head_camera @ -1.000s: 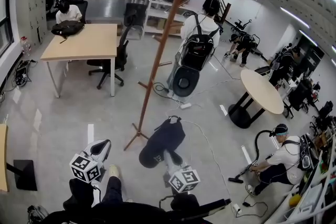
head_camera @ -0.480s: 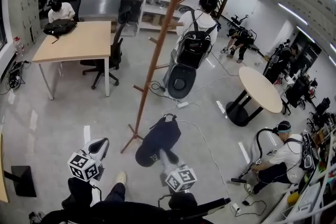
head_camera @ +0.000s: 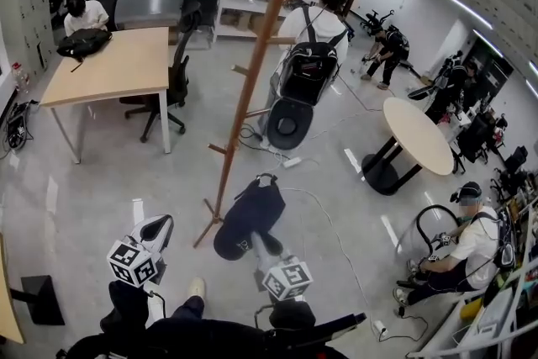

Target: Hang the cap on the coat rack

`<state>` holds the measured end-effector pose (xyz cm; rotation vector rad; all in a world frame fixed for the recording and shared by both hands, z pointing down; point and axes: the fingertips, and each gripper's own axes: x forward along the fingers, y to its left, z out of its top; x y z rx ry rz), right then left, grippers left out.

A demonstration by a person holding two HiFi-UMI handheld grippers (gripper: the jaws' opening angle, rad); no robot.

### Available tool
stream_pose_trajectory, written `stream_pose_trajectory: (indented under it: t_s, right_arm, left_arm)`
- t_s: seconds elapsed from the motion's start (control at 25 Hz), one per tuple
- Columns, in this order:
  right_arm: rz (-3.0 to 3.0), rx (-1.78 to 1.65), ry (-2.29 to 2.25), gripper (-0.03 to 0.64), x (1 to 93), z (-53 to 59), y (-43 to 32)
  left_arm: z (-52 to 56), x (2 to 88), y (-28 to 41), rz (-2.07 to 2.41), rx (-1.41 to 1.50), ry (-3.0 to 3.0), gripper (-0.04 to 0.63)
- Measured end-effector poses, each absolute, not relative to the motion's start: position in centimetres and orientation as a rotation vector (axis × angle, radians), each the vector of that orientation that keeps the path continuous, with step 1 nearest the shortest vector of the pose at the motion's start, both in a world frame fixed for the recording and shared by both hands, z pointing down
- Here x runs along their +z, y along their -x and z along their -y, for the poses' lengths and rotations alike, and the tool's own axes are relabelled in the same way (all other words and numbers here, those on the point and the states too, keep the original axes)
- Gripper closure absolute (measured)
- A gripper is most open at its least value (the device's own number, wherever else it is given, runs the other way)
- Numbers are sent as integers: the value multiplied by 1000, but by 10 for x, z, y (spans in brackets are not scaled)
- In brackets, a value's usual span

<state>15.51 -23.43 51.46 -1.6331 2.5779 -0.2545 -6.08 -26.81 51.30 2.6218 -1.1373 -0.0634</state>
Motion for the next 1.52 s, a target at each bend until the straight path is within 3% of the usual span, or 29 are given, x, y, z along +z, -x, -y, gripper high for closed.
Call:
stream_pose_trajectory:
  t_s: [1.52]
  right_arm:
    - [-2660,-412,1621,604,562,365,-109]
  left_arm:
    - [378,553,120,1214,12,-2476,594]
